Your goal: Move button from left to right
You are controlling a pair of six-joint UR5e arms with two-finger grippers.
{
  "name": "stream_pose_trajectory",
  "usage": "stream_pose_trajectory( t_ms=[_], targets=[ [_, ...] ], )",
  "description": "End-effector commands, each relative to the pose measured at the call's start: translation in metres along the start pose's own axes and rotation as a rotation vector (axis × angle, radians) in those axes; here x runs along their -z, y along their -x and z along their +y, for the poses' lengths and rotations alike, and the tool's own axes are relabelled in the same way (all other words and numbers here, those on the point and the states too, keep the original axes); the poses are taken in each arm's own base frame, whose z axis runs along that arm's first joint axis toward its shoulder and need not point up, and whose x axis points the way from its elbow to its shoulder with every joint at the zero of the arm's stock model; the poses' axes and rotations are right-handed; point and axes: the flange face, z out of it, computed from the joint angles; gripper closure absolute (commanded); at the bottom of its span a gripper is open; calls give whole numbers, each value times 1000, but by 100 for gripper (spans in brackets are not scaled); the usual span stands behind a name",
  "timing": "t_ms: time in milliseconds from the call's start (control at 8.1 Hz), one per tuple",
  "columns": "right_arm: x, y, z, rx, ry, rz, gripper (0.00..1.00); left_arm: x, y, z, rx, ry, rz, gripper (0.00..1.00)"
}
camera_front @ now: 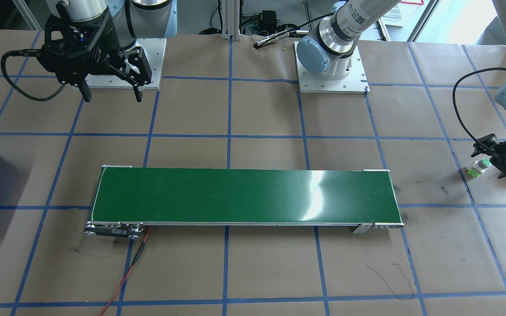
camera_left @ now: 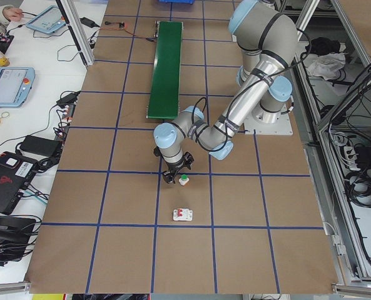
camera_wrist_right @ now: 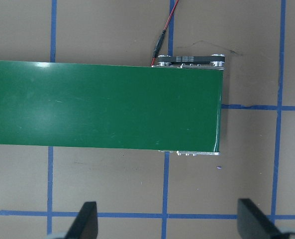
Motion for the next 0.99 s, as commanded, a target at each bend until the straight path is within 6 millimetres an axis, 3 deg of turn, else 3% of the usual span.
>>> stream_pose_trajectory(
  t_ms=[0,247,617,741,864],
  targets=[
    [0,0,0,0,1,1,0,-12,4,-2,0,1,5,0],
    [0,0,0,0,1,-1,0,-28,8,-5,-7,2,17,0],
    [0,0,0,0,1,-1,0,-31,8,-5,-8,-3,21,0],
    [0,0,0,0,1,-1,0,-31,7,-5,-8,-5,23,26],
    [0,0,0,0,1,-1,0,-31,8,-5,-7,-4,21,64]
  ],
)
